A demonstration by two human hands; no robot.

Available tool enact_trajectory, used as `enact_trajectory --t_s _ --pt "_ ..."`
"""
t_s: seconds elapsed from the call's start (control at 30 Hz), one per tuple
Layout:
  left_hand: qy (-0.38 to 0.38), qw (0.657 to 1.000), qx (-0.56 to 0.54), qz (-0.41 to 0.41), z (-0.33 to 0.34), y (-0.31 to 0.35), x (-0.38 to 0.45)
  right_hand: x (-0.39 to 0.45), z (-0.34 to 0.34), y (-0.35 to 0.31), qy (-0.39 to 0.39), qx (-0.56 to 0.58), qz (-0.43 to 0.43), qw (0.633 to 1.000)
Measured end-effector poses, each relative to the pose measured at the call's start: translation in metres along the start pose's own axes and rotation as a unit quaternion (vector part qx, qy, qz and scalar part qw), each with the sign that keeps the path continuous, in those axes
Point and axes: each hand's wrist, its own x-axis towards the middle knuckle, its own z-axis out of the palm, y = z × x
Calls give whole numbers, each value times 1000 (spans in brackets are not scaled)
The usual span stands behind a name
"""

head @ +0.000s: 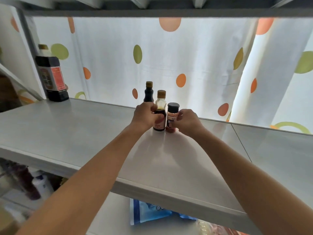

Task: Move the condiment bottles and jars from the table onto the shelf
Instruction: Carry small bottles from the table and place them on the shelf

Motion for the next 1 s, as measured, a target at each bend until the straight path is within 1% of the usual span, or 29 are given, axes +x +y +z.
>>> enact_trajectory --t_s 0.1,0.2,0.3,0.4,0.53,0.67,0.87,1.0 --pt "21 1000 -15 -16 17 -6 21 14 9 6 45 16 20 999" --pt "67 997 -32 -32 31 -12 36 28 20 9 70 34 33 996" --pt "106 992 -47 -50 42 -14 46 43 24 9 70 -18 30 997" --pt "120 990 -46 -54 50 -16 55 57 23 9 60 -31 35 997" --pt "123 990 -38 -52 56 -19 67 72 23 12 48 -25 37 998" --pt "158 987 -25 -22 63 -27 74 82 29 14 51 6 30 998" --pt "183 982 -26 -35 66 -32 79 93 36 14 49 16 16 999" --pt "193 981 9 -19 66 -35 78 92 45 23 65 45 11 997"
